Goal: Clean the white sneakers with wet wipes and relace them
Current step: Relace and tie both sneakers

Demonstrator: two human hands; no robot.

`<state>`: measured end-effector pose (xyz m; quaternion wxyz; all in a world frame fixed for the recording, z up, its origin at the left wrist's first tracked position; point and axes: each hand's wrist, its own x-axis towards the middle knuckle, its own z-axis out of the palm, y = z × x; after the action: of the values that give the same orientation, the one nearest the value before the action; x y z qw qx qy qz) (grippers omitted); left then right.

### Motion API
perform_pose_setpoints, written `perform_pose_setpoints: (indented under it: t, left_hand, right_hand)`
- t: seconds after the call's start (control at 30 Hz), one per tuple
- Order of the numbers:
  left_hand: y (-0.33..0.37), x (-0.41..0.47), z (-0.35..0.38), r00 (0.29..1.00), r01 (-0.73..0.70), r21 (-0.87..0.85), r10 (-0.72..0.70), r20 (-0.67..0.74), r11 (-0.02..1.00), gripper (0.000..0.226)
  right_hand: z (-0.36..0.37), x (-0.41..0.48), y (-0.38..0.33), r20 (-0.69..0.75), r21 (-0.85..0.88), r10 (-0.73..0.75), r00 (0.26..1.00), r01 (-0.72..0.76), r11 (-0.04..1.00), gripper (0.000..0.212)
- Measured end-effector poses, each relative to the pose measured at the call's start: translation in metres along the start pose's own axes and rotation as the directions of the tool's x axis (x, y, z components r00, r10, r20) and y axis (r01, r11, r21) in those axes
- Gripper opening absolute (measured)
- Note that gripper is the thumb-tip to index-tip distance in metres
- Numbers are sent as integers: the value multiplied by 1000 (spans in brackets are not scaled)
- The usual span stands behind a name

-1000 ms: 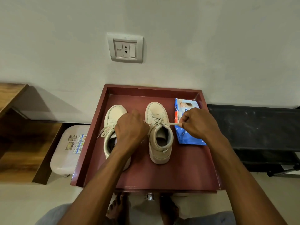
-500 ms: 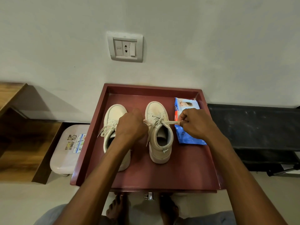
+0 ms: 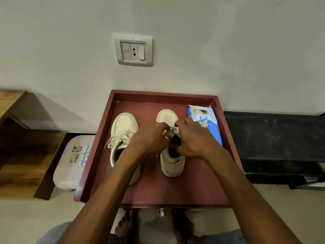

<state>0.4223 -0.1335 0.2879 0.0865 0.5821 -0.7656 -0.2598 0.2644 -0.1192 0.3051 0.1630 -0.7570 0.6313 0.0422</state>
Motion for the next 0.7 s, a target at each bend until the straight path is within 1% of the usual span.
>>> perform_pose_setpoints:
  t: [0.03, 0.1, 0.2, 0.27, 0.4, 0.53, 0.6, 0.7]
  left_hand:
    - [0, 0, 0, 1000, -4, -9, 4, 12, 1000, 40]
    - [-1, -1, 0, 999, -11, -17, 11, 33, 1000, 39]
    - [-2, -3, -1, 998, -7, 2, 7, 61, 1000, 43]
    - [-2, -3, 0, 999, -10, 19, 9, 52, 1000, 40]
    - [-3, -2, 1, 999, 8, 33, -10, 49, 999, 35]
    - [-5, 0, 2, 999, 19, 38, -21, 44, 999, 32]
    - [-5, 1, 3, 999, 15, 34, -16, 40, 999, 31]
    - [-5, 2, 3, 999, 14, 37, -16, 40, 999, 31]
  right_hand:
    - [5, 1, -5, 4, -68, 22, 1000, -21, 997, 66]
    - [12, 4, -10, -22, -147, 68, 997, -70, 987, 66]
    - [20, 11, -13, -84, -200, 116, 990, -131, 971, 65]
    - [25, 15, -15, -106, -214, 130, 986, -150, 965, 63]
    - [26, 14, -9, -145, -194, 58, 988, -86, 977, 53]
    - [22, 1, 9, -155, -178, 0, 988, -28, 984, 30]
    - [23, -3, 13, -169, -195, -17, 986, -17, 981, 27]
    - [26, -3, 12, -193, -275, -38, 980, -17, 961, 28]
